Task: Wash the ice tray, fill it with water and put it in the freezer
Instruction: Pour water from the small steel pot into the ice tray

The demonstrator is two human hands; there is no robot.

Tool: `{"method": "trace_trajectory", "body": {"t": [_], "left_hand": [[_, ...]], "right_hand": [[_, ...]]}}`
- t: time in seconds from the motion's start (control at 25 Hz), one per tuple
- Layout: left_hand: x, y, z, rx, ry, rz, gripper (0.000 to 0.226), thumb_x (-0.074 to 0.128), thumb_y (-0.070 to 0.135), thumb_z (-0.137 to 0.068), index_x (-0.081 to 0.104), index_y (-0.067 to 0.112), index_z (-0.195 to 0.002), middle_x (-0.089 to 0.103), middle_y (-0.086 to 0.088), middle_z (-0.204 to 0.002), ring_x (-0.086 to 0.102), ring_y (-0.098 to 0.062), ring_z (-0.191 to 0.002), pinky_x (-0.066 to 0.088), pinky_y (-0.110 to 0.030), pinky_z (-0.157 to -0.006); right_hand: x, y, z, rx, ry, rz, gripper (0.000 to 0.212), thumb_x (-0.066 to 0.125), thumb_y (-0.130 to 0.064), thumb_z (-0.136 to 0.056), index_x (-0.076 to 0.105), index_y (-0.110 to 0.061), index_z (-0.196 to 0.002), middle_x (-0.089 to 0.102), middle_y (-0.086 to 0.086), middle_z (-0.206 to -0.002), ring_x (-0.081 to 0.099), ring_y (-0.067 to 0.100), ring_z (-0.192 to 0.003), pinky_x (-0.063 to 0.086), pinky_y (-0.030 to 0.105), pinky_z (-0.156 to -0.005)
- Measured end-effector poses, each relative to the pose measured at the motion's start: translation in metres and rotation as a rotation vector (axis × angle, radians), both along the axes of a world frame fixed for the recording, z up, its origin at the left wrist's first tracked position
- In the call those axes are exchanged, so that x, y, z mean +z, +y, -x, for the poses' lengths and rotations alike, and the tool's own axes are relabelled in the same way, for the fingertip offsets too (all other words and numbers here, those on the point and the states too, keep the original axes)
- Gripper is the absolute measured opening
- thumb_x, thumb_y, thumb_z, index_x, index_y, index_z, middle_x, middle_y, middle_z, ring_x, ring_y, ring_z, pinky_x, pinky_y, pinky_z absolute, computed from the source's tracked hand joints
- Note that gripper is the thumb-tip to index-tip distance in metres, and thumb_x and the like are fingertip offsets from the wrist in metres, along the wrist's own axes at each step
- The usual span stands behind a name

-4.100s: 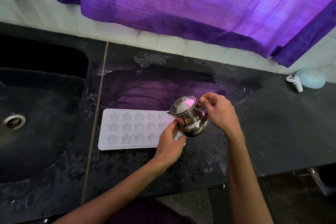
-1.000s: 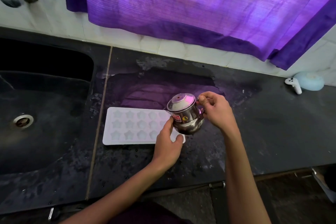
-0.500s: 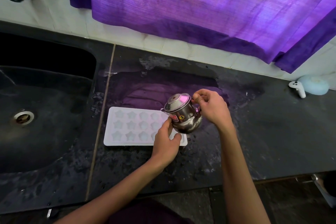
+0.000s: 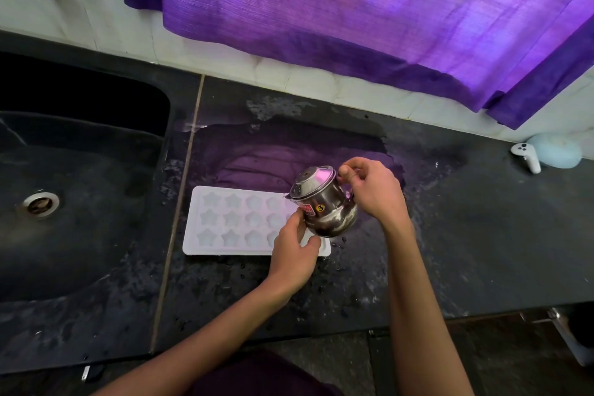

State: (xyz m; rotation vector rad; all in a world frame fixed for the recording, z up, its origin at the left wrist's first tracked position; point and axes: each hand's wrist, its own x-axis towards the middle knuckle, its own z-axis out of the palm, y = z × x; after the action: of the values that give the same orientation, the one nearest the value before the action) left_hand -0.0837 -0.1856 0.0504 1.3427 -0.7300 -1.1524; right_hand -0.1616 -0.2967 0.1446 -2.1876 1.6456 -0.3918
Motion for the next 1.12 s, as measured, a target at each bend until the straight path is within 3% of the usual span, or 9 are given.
{"method": "trace_trajectory", "body": {"t": [0.72,0.92,1.12], "left_hand": [[0.001,0.002,0.0,-0.012,0.004,0.006,0.054,0.05,-0.004,-0.09,0.043,0.02,-0.138,0.048,0.024,-0.113,0.043,0.004,-0.116,0.034,-0.017,-0.1],[0.001,0.001,0.0,0.004,-0.005,0.022,0.057,0.05,-0.006,-0.088,0.042,0.018,-0.14,0.048,0.022,-0.121,0.042,0.002,-0.12,0.035,-0.021,-0.104],[0.002,0.006,0.0,0.01,-0.042,0.04,0.059,0.05,-0.003,-0.089,0.04,0.022,-0.141,0.043,0.037,-0.109,0.041,0.01,-0.115,0.032,-0.003,-0.09]], "right_hand": [[0.001,0.002,0.0,-0.017,0.017,-0.01,0.02,0.05,-0.039,-0.095,0.066,-0.027,-0.096,0.072,-0.005,-0.093,0.065,0.02,-0.089,0.046,0.034,-0.083],[0.001,0.006,0.003,-0.021,-0.038,0.001,0.016,0.05,-0.036,-0.095,0.062,-0.029,-0.087,0.072,-0.009,-0.089,0.06,0.012,-0.073,0.039,0.027,-0.074],[0.001,0.013,0.006,-0.026,-0.119,0.009,0.015,0.051,-0.033,-0.096,0.061,-0.028,-0.086,0.071,-0.009,-0.085,0.061,0.013,-0.074,0.045,0.031,-0.077]]}}
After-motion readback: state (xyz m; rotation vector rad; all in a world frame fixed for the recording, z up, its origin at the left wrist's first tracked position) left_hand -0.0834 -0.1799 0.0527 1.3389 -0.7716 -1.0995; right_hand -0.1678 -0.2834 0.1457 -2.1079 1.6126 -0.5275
